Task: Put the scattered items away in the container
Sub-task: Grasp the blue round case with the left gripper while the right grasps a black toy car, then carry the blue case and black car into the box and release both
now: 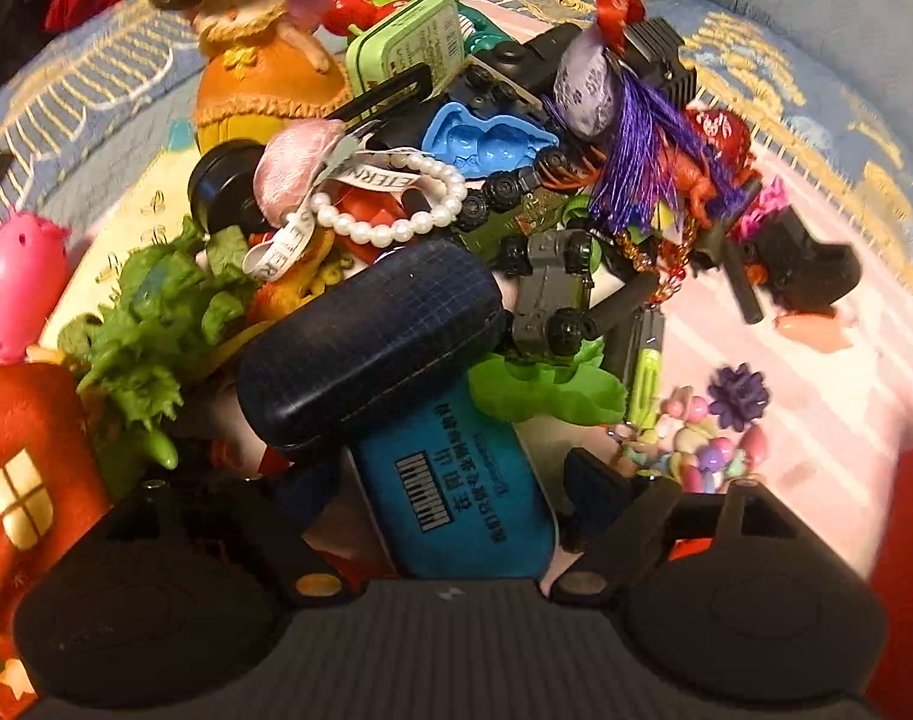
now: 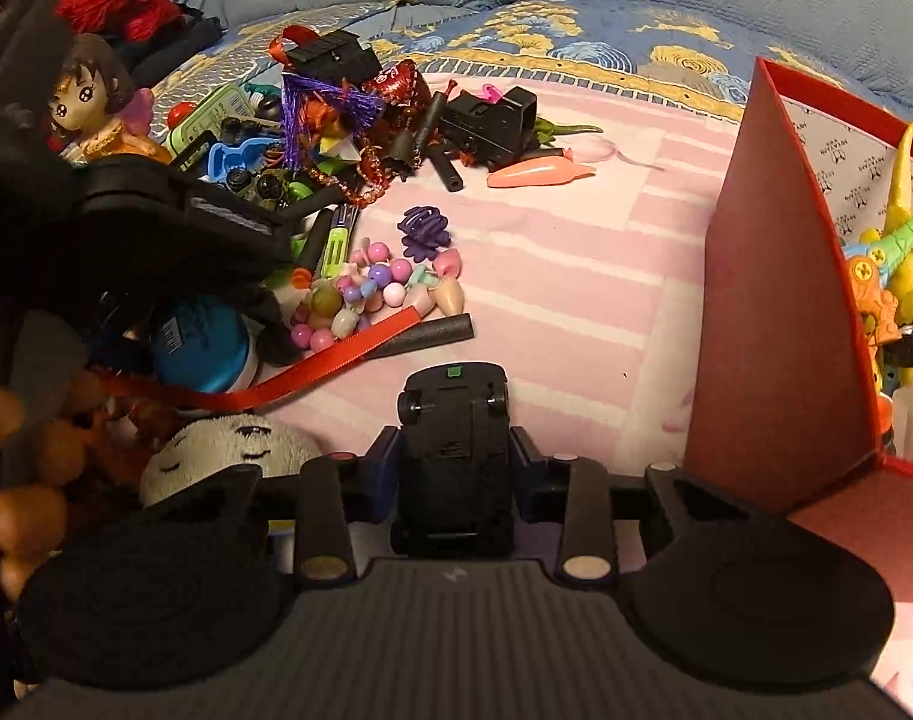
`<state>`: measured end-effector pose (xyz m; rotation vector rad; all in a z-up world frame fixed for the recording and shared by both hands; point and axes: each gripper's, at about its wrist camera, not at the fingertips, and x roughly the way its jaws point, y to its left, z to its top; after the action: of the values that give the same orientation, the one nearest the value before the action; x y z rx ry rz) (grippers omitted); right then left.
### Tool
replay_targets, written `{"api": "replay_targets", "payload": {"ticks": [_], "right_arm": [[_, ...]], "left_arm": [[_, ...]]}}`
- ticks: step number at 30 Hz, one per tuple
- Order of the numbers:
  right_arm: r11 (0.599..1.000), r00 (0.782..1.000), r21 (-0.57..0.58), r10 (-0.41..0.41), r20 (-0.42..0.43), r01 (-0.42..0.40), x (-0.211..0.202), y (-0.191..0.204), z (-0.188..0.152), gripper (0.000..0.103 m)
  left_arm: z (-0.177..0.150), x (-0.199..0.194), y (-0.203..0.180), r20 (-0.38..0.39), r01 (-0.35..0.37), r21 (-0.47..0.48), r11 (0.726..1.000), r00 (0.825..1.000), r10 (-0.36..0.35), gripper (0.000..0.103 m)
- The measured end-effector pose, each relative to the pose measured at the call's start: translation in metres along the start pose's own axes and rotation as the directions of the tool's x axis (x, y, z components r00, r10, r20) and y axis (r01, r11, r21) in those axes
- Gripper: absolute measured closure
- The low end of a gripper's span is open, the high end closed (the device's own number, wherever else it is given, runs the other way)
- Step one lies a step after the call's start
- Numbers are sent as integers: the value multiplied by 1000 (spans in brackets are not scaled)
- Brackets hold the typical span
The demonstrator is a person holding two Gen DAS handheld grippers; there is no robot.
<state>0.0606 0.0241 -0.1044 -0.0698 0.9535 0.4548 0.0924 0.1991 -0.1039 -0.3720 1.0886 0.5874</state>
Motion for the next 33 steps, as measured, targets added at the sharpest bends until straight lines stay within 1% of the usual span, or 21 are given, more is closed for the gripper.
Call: {"api": "replay_targets", "payload": {"ticks": [1,3,7,9,12,17,21,27,30,33], "right_arm": [[1000,1000,4,11,0,-11,-1,-2,-1,67],[1000,1000,10,28,1,-28,-5,-4,-2,67],[998,997,-16,69,43,-68,-21,-1,-1,67],[997,995,-25,79,62,-78,-29,0,1,67],[993,989,-31,116,93,-114,-43,-1,4,67],[989,978,-6,145,149,-146,-64,-7,9,67],[989,974,13,144,173,-148,-75,-15,9,67],[986,965,30,156,210,-166,-95,-25,4,67],[984,957,21,165,240,-175,-109,-29,2,67],[985,950,31,156,270,-171,-121,-39,3,67]], "left_arm": [[-1,-1,-2,11,-10,13,1000,1000,10,26],[-3,-4,-1,20,-6,17,1000,1000,5,32],[-6,-9,10,23,32,-6,999,999,-32,37],[-9,-15,16,34,68,-31,997,997,-67,38],[-12,-32,18,81,106,-37,994,991,-102,40],[-12,-63,20,160,195,-52,979,970,-185,41],[-12,-78,16,193,215,-53,975,960,-201,42],[-14,-98,16,235,217,-36,975,950,-203,42],[-16,-115,10,263,235,-3,972,938,-226,42],[-18,-134,-3,285,257,46,965,923,-259,42]]}}
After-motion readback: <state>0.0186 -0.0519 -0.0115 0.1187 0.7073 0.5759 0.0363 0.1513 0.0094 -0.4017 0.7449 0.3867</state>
